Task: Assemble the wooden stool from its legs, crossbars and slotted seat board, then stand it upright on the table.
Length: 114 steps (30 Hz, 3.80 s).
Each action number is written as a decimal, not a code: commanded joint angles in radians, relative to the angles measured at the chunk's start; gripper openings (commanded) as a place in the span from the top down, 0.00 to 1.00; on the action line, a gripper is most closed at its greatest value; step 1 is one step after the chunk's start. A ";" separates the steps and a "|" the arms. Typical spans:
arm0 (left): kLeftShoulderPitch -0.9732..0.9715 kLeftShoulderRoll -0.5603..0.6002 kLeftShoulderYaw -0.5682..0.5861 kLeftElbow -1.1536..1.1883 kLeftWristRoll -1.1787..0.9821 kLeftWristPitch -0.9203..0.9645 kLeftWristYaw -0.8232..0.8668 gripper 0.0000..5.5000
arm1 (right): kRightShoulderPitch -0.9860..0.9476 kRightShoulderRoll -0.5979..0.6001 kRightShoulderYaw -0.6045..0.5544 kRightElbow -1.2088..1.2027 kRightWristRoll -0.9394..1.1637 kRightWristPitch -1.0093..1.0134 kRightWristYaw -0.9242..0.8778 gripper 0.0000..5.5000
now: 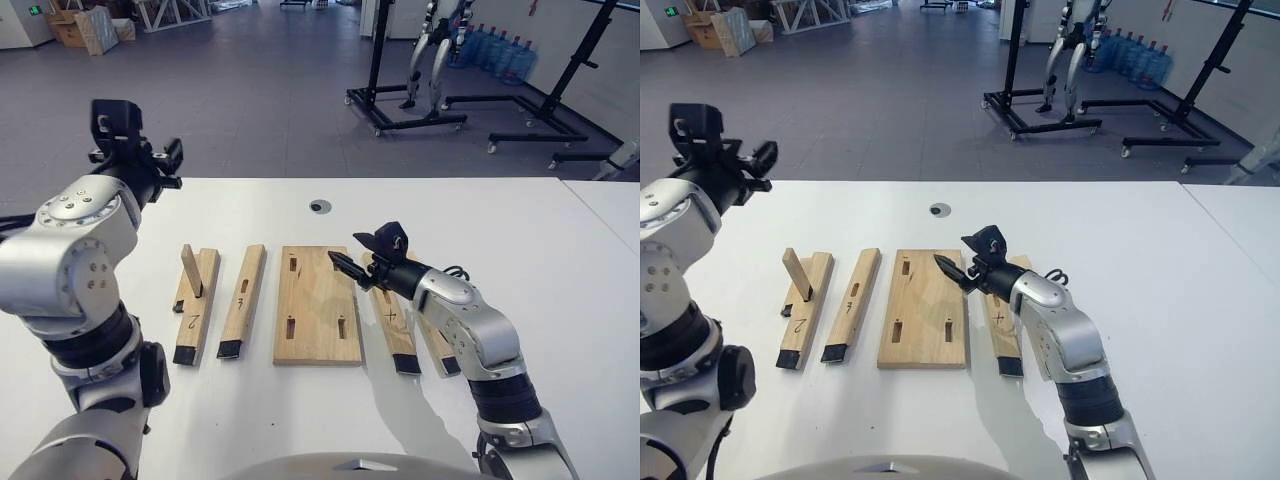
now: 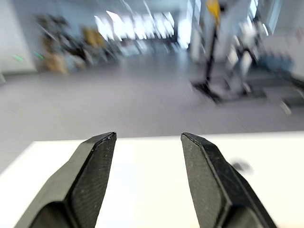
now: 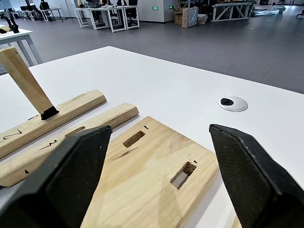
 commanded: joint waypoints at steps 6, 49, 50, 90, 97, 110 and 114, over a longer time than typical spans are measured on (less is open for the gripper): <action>0.034 0.179 0.002 0.084 -0.341 0.031 0.000 0.51 | 0.032 -0.018 -0.045 -0.035 0.002 -0.005 -0.029 0.31; 0.753 0.215 -0.257 0.135 -1.292 -0.347 1.192 0.02 | 0.045 0.020 -0.025 -0.011 -0.007 -0.048 -0.067 0.31; 0.751 0.208 -0.279 0.147 -1.291 -0.374 1.213 0.02 | 0.040 0.018 -0.025 -0.008 -0.007 -0.047 -0.064 0.31; 0.781 0.092 -0.322 0.311 -1.024 -0.370 1.050 0.63 | 0.007 0.017 -0.018 0.017 -0.004 -0.043 -0.053 0.31; 0.663 0.080 -0.330 0.274 -1.016 -0.363 0.984 0.63 | 0.007 0.015 -0.013 0.016 -0.006 -0.042 -0.051 0.31; 0.276 0.235 -0.209 0.370 -0.746 -0.602 0.005 0.63 | -0.213 -0.016 -0.309 0.094 0.308 0.147 -0.021 0.31; 0.371 0.167 -0.139 0.360 -0.872 -0.599 -0.215 0.63 | -0.384 -0.056 -0.521 0.193 0.698 0.402 -0.017 0.31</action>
